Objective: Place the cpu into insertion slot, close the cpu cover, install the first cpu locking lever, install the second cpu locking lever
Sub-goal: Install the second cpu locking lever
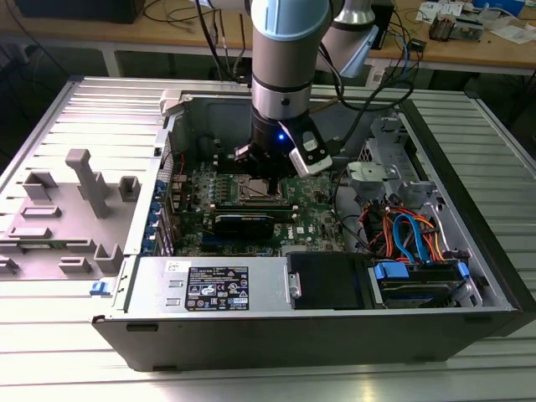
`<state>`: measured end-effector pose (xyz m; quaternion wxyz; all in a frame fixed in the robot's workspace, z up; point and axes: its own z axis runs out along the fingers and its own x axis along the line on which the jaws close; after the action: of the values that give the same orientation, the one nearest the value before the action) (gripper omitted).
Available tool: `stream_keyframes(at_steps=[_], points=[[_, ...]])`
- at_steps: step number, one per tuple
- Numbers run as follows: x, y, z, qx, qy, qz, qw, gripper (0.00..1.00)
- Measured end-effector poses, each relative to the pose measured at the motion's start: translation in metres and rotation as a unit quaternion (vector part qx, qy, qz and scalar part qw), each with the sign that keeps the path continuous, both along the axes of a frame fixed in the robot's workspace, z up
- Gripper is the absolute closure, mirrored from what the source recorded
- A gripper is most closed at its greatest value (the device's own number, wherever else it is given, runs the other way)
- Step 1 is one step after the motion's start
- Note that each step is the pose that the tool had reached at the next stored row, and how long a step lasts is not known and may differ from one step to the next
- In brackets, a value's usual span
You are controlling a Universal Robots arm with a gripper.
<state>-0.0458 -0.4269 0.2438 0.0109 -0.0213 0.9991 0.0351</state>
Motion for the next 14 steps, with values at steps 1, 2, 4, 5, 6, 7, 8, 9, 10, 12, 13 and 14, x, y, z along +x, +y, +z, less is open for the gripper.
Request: stream_keyframes(at_steps=[1, 2, 4, 5, 6, 7, 8, 9, 10, 12, 13, 14], points=[[-0.0003, 0.0000, 0.0000, 0.0000, 0.0000, 0.000, 1.0000, 0.89], [-0.0003, 0.0000, 0.0000, 0.0000, 0.0000, 0.000, 1.0000, 0.89], [-0.0005, 0.0000, 0.0000, 0.0000, 0.0000, 0.000, 1.0000, 0.89], [-0.0005, 0.0000, 0.0000, 0.0000, 0.0000, 0.000, 1.0000, 0.89], [-0.0006, 0.0000, 0.0000, 0.0000, 0.0000, 0.000, 1.0000, 0.89], [-0.0007, 0.0000, 0.0000, 0.0000, 0.0000, 0.000, 1.0000, 0.89], [-0.0007, 0.0000, 0.0000, 0.0000, 0.0000, 0.000, 1.0000, 0.89], [-0.0007, 0.0000, 0.0000, 0.0000, 0.0000, 0.000, 1.0000, 0.89], [-0.0008, -0.0002, 0.0000, 0.0000, 0.0000, 0.000, 1.0000, 0.89], [-0.0008, -0.0008, 0.0000, 0.0000, 0.0001, 0.000, 1.0000, 0.89], [-0.0007, -0.0021, 0.0000, 0.0000, 0.0000, 0.000, 1.0000, 0.89], [-0.0008, -0.0028, 0.0000, 0.0000, 0.0000, 0.000, 1.0000, 0.89]])
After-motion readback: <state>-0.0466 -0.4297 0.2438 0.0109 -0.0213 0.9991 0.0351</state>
